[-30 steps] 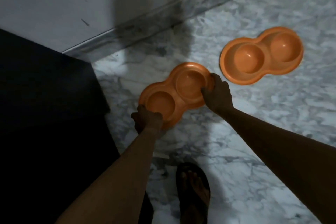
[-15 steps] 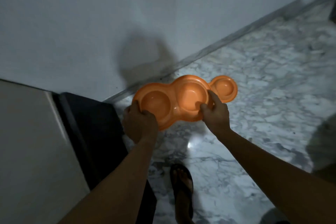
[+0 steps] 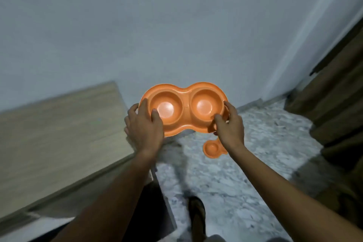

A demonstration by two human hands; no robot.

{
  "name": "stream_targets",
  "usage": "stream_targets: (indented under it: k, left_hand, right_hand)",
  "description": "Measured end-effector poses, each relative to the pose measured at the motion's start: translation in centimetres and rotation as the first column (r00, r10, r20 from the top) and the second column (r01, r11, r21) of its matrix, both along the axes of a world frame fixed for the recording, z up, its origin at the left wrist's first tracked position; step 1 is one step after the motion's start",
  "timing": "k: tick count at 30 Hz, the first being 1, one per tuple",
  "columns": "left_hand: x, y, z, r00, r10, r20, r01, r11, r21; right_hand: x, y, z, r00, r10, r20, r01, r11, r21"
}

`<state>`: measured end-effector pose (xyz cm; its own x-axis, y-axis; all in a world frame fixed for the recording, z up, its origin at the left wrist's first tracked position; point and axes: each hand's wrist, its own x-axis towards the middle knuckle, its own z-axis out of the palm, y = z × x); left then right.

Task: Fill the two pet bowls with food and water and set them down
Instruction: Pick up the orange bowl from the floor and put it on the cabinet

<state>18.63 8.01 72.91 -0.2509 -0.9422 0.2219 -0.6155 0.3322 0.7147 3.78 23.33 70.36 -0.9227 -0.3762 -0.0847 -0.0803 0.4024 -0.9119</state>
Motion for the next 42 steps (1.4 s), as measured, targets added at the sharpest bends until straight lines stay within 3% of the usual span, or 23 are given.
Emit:
stream_targets:
  k: [2, 7, 14, 27, 35, 42]
  left_hand:
    - [2.0, -1.0, 1.6, 1.0, -0.007, -0.003, 0.007, 1.0, 0.026]
    - [19.7, -2.0, 9.3, 0.996, 0.056, -0.068, -0.057, 0.998, -0.006]
    - [37.3, -6.8, 13.9, 0.964, 0.246, -0.1, -0.242, 0.969, 0.05]
    - [59.7, -17.1, 9.2, 0.851, 0.519, -0.084, -0.477, 0.829, 0.291]
    - [67.2, -25.3, 5.0, 0.858, 0.511, -0.052, -0.45, 0.795, 0.406]
    - [71.2, -33.6, 1.0, 0.944, 0.33, -0.005, -0.293, 0.844, 0.448]
  right_hand:
    - [2.3, -0.5, 1.3, 1.0, 0.028, -0.008, -0.028, 0.999, -0.033]
    - [16.9, -2.1, 5.8, 0.984, 0.179, -0.009, -0.179, 0.974, -0.139]
    - [32.1, -10.2, 8.0, 0.913, 0.407, -0.003, -0.4, 0.895, -0.198]
    - [50.2, -28.4, 4.3, 0.712, 0.701, 0.052, -0.699, 0.714, -0.052]
    - [57.7, -35.6, 1.5, 0.713, 0.692, 0.112, -0.701, 0.709, 0.082]
    - [62.4, -41.2, -0.7, 0.798, 0.582, 0.156, -0.602, 0.763, 0.236]
